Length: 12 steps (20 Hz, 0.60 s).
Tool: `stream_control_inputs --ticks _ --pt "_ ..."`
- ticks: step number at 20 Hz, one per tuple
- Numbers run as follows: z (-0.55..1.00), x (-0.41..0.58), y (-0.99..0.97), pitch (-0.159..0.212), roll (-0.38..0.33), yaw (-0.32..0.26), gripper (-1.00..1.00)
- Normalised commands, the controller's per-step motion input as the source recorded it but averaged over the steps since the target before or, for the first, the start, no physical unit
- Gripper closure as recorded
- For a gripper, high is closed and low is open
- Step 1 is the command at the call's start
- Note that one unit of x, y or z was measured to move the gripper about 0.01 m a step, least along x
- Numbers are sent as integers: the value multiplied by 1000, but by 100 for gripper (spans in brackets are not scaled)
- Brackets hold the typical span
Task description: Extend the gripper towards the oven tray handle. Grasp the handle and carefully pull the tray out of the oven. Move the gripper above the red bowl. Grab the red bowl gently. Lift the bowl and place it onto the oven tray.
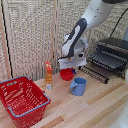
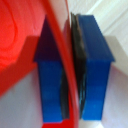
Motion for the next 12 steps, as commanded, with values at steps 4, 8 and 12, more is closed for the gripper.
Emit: stream_control_inputs --ticks 4,8,12 --pt "678 -30 -2 0 119 -309 100" --pt "754 0 0 0 62 -294 100" --pt "775 0 -8 0 54 -294 100"
